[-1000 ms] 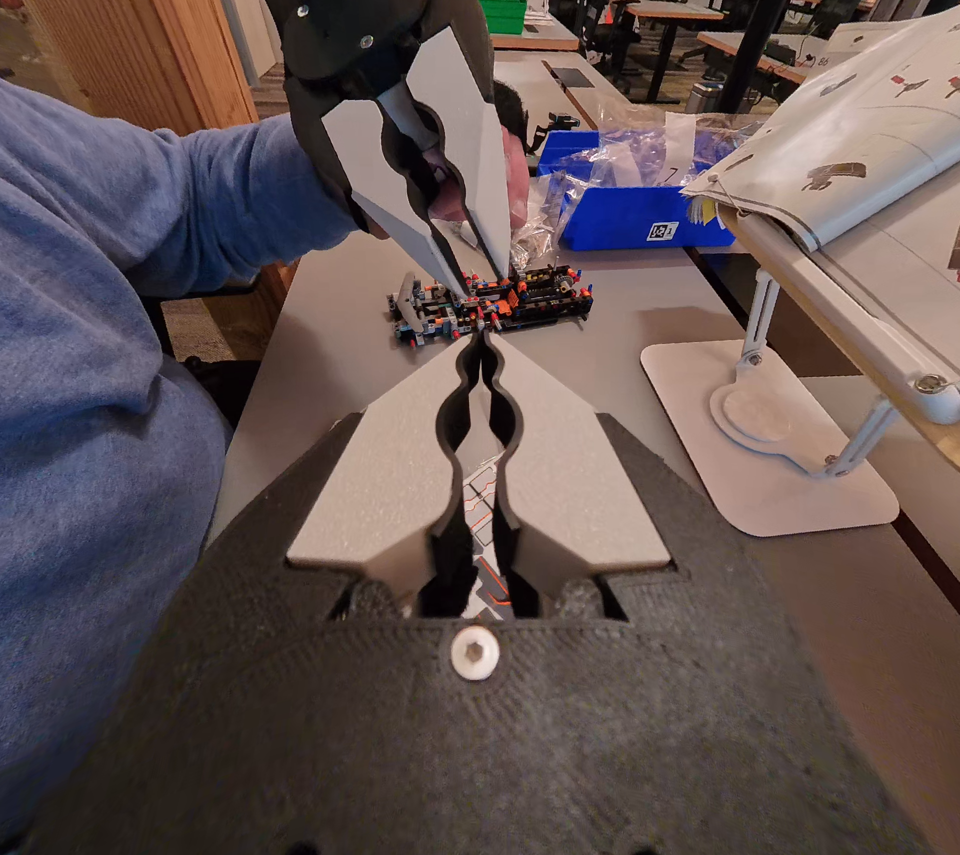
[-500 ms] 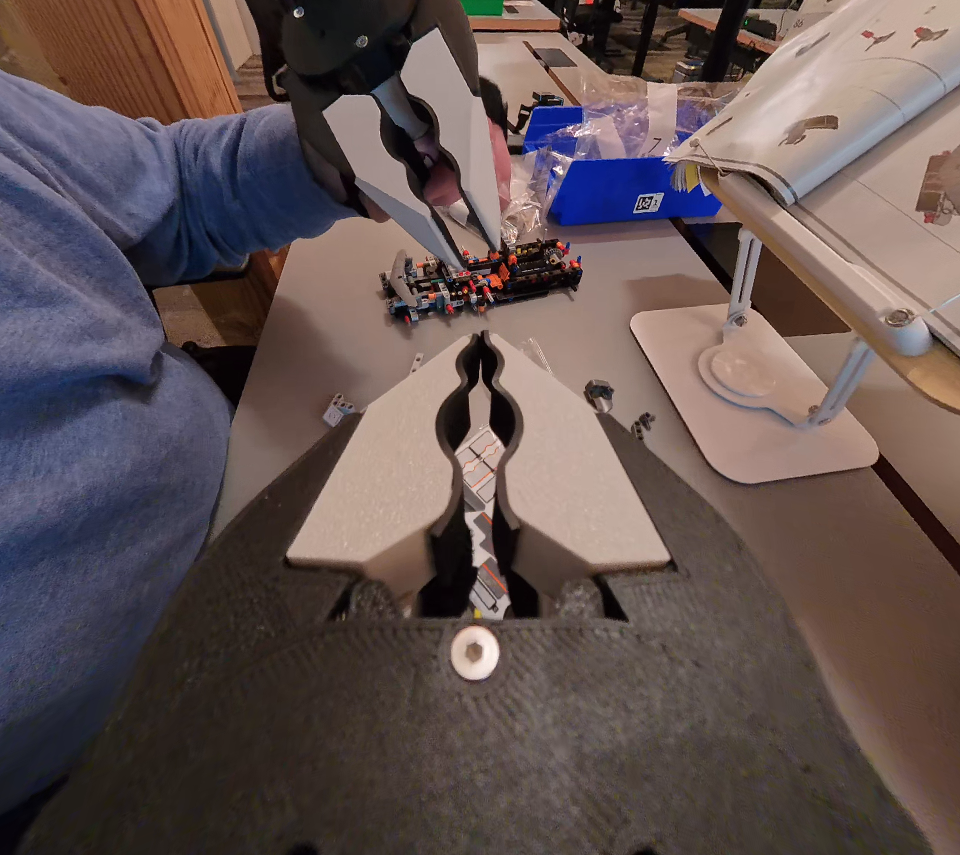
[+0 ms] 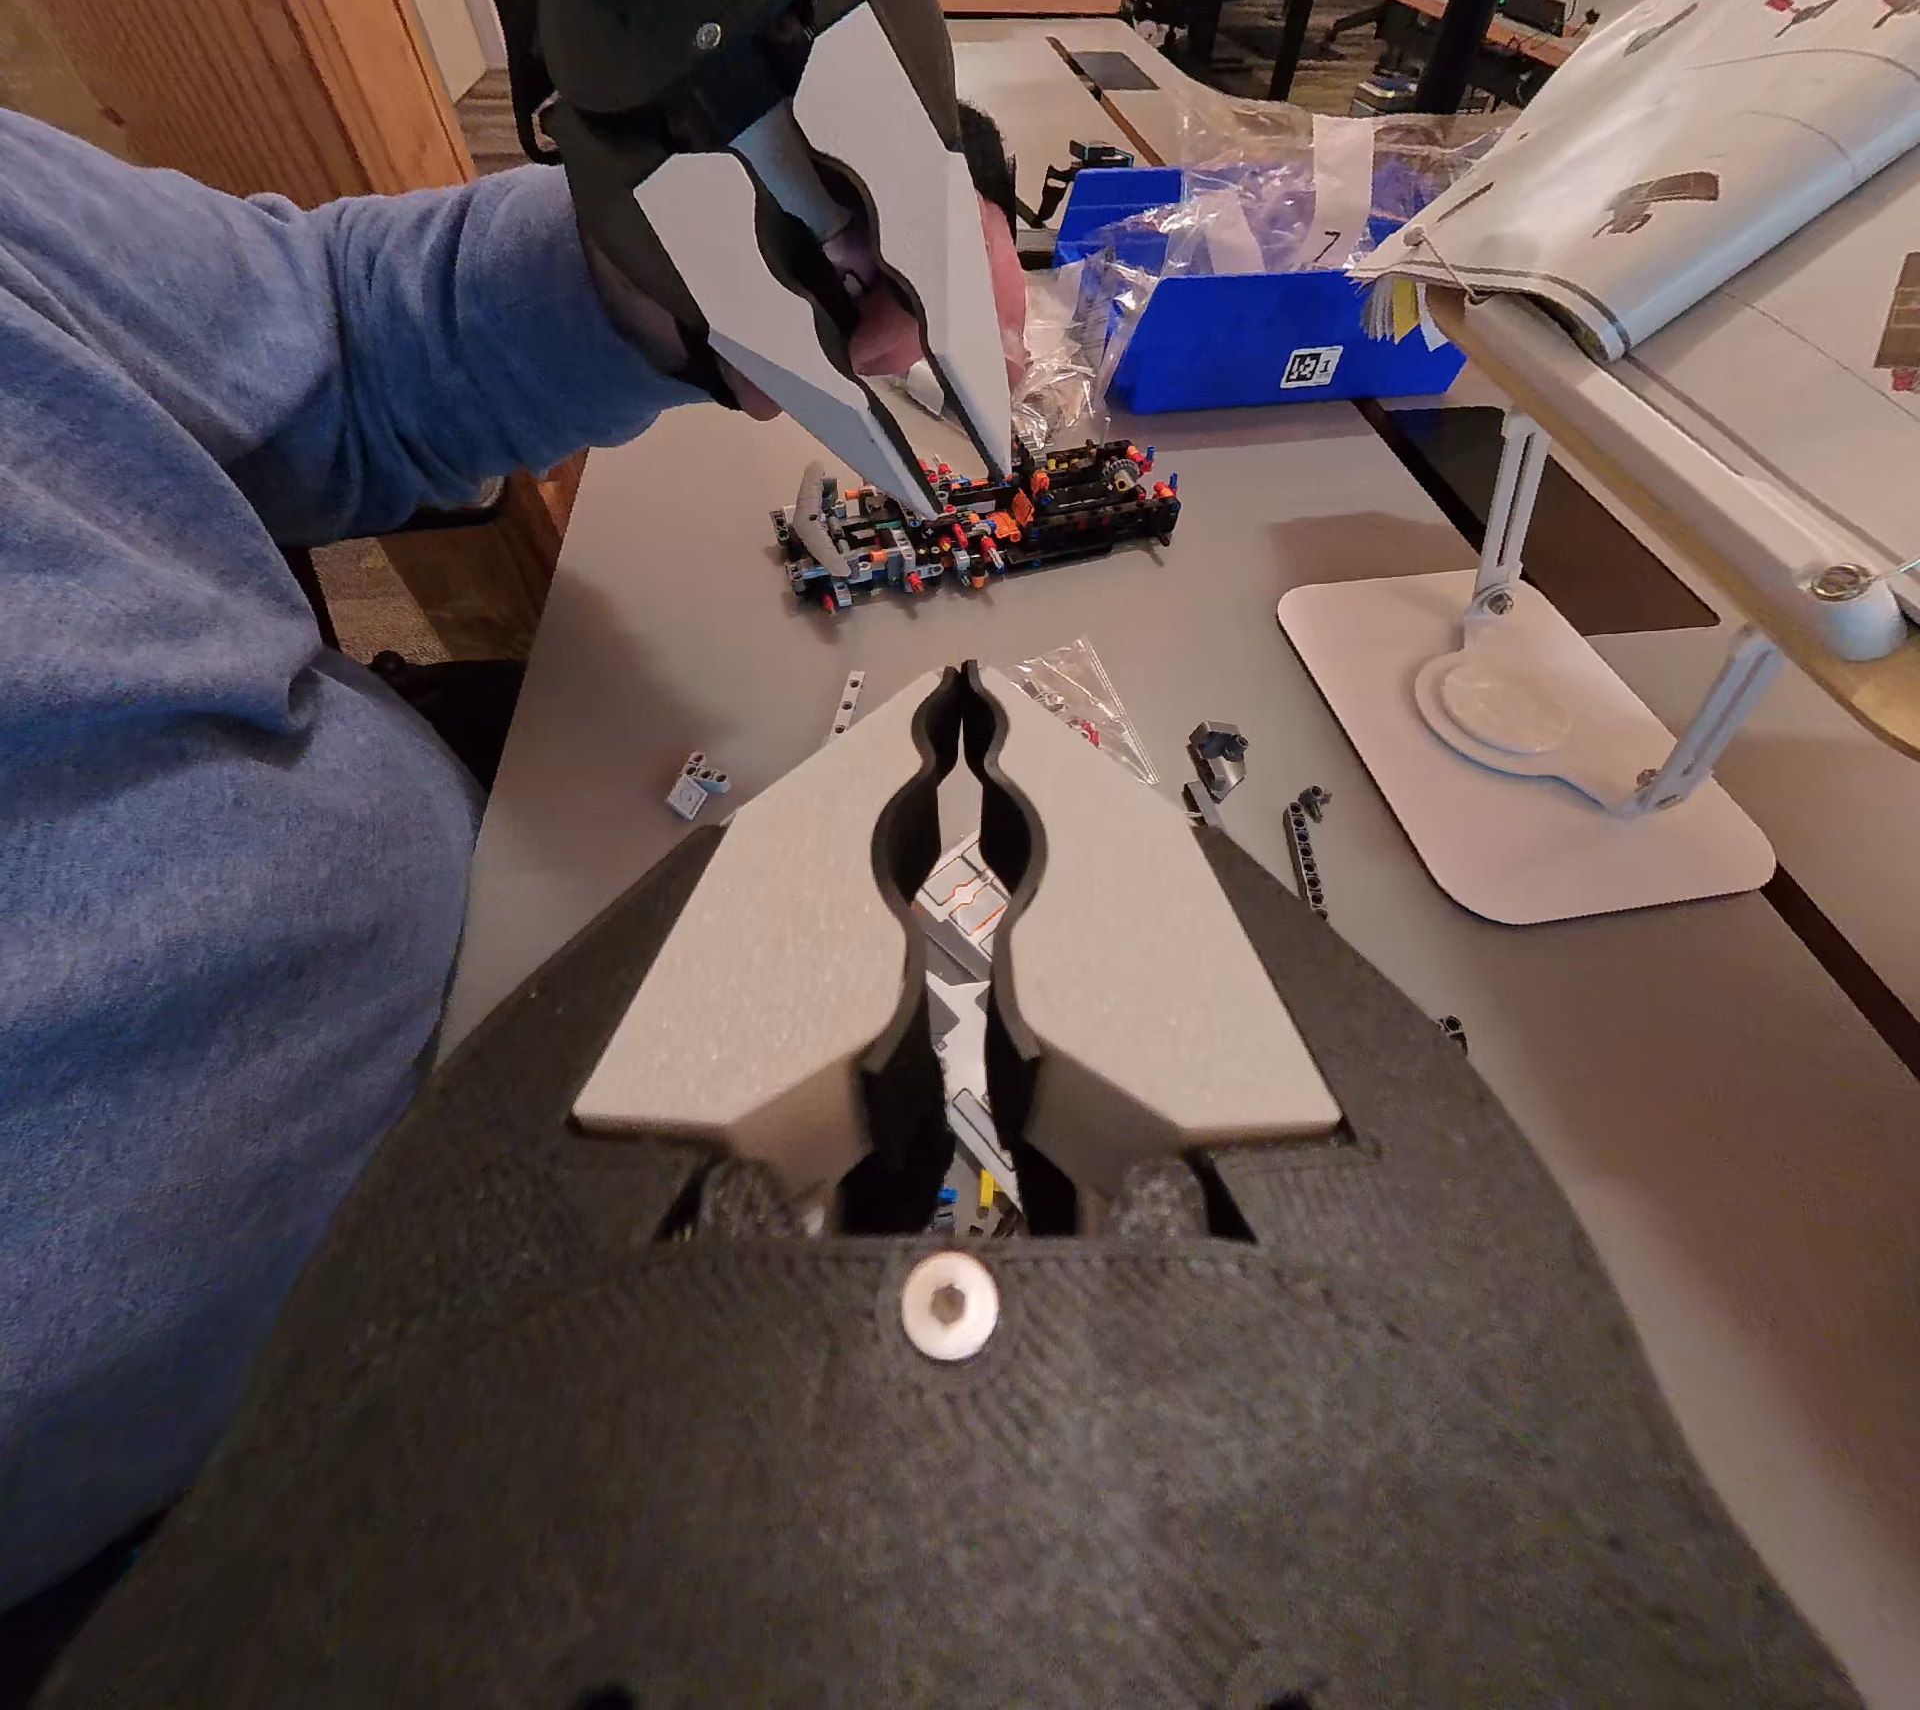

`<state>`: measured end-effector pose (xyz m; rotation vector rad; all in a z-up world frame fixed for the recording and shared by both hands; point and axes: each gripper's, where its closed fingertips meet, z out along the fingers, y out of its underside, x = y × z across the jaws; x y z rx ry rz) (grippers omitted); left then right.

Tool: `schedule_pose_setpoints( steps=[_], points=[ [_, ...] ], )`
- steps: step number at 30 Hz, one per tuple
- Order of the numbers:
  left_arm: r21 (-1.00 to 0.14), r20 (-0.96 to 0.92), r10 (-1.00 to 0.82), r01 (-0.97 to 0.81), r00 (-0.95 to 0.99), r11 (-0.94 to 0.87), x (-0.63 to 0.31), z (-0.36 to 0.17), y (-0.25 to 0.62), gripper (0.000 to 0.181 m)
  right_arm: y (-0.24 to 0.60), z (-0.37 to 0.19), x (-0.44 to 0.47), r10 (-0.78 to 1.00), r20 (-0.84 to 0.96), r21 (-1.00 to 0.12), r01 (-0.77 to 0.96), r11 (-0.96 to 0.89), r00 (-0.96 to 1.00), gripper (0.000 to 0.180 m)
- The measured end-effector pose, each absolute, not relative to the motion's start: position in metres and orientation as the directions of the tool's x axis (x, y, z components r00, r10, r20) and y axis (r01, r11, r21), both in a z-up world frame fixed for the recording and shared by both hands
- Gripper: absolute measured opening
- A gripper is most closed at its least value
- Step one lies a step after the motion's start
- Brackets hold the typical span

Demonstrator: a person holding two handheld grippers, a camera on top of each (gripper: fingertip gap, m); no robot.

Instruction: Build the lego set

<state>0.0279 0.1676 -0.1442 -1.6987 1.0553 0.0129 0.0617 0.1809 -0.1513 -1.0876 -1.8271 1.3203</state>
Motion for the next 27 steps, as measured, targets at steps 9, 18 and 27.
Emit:
schedule_pose_setpoints(
  steps=[9,18,27],
  points=[
    [-0.768,-0.48,-0.652,-0.64,0.587,-0.011,0.04,-0.15,0.169,0.011,0.179,-0.157,0.061,0.885,0.049,-0.942,0.273,0.195,-0.463,0.0],
    [-0.755,-0.484,-0.68,-0.656,0.551,0.006,0.054,-0.156,0.175,0.01,0.177,-0.162,0.059,0.88,0.088,-0.925,0.289,0.246,-0.466,0.0],
    [-0.742,-0.488,-0.691,-0.671,0.534,0.005,0.058,-0.161,0.177,0.003,0.176,-0.163,0.059,0.878,0.096,-0.923,0.289,0.255,-0.47,0.0]
  ],
)
